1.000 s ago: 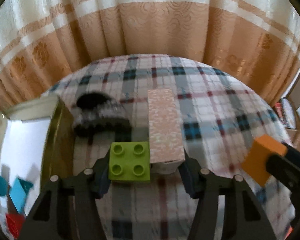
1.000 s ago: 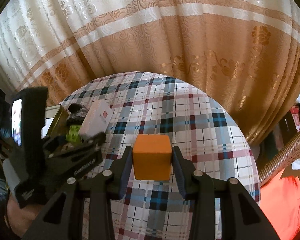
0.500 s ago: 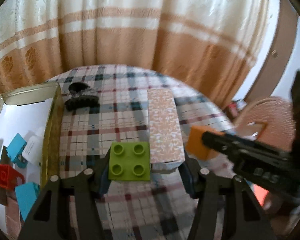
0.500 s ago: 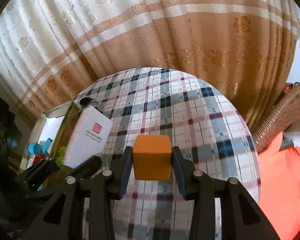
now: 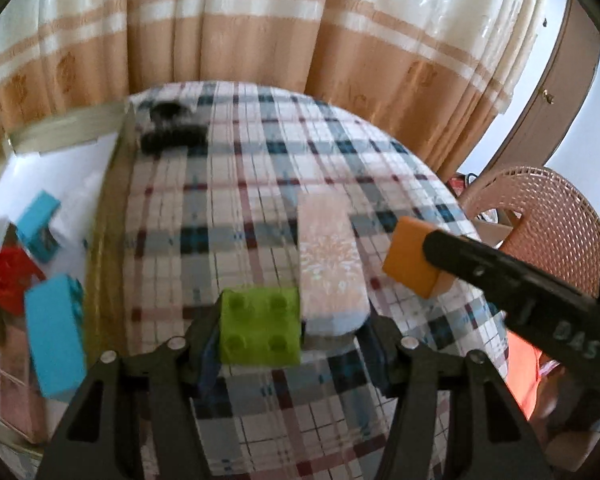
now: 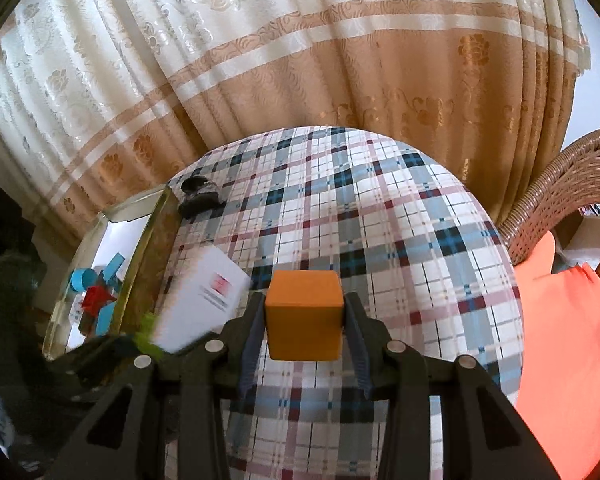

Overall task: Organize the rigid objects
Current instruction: 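Lift and carry the green brick and orange cube over the tray with both tools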

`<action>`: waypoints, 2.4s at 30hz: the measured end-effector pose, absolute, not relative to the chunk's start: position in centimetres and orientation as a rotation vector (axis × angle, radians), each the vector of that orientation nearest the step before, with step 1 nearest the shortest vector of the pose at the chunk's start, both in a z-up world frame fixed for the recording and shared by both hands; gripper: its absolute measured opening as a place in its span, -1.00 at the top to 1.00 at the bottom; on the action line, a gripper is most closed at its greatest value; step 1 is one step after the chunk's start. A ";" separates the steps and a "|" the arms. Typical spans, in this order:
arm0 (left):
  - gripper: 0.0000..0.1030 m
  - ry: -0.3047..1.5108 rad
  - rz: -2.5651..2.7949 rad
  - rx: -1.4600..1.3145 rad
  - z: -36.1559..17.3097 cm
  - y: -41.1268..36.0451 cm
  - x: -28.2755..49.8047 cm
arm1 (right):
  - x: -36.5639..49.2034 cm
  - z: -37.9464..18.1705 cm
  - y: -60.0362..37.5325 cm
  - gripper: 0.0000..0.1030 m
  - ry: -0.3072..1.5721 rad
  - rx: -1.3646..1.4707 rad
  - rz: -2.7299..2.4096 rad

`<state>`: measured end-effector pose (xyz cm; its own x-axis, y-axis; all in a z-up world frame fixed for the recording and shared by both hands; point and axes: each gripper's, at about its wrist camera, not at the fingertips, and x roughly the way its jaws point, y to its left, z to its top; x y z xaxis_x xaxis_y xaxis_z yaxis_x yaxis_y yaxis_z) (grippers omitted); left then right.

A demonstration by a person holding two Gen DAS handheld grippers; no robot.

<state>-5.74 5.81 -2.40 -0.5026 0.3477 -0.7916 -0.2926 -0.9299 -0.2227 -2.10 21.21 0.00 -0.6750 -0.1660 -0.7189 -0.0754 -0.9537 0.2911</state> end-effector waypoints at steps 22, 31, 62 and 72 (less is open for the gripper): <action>0.11 -0.033 2.406 -1.343 -3.5 5.1 -4.0 | 0.3 -0.5 22.7 0.18 -0.550 1.221 -2.795; 0.09 0.022 2.505 -1.373 -3.6 6.5 -6.7 | 0.7 -0.8 23.2 0.18 -0.573 1.225 -2.792; 0.40 -0.125 2.585 -1.133 3.5 -3.1 -1.0 | 1.8 4.4 15.2 0.18 -0.434 1.069 -2.753; 0.40 -0.214 2.732 -1.102 4.8 -11.2 -1.7 | 0.0 6.5 8.4 0.18 -0.346 0.992 -2.673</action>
<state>-1.74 -11.21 4.77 -0.7065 0.2269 -0.6703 -0.1196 -0.9719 -0.2029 0.03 8.44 6.45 -0.7297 -0.3295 -0.5991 0.1660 -0.9354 0.3123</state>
